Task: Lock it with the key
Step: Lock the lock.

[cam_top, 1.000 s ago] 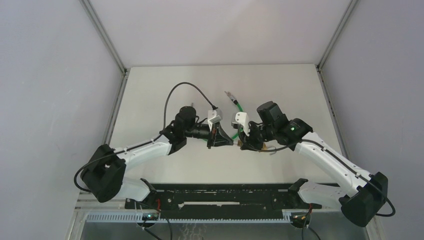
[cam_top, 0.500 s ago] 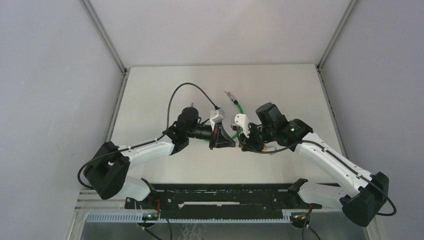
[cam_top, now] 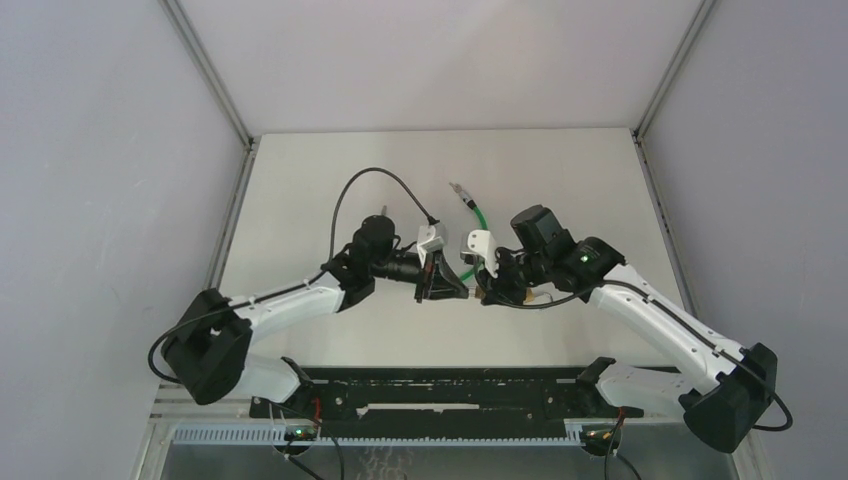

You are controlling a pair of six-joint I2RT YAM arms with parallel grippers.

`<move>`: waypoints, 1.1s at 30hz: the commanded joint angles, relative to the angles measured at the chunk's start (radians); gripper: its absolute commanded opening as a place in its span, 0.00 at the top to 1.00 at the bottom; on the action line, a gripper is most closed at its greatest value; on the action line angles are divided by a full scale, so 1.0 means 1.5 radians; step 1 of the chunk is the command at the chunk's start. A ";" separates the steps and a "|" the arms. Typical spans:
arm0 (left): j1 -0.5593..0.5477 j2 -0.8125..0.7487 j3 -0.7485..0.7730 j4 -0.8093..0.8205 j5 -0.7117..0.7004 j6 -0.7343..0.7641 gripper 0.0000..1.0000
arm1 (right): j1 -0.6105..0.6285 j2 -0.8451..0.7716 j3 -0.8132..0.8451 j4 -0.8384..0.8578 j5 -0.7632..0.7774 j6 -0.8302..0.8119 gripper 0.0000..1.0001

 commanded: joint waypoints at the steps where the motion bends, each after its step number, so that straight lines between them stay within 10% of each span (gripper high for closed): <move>1: -0.022 -0.069 0.057 -0.150 0.096 0.156 0.86 | 0.010 0.017 0.052 0.204 -0.115 -0.076 1.00; 14: 0.060 -0.148 0.091 -0.288 0.099 0.293 0.46 | -0.010 0.007 0.037 0.193 -0.168 -0.077 1.00; 33: 0.092 -0.171 0.115 -0.288 0.035 0.255 0.42 | -0.014 0.027 0.028 0.194 -0.194 -0.075 1.00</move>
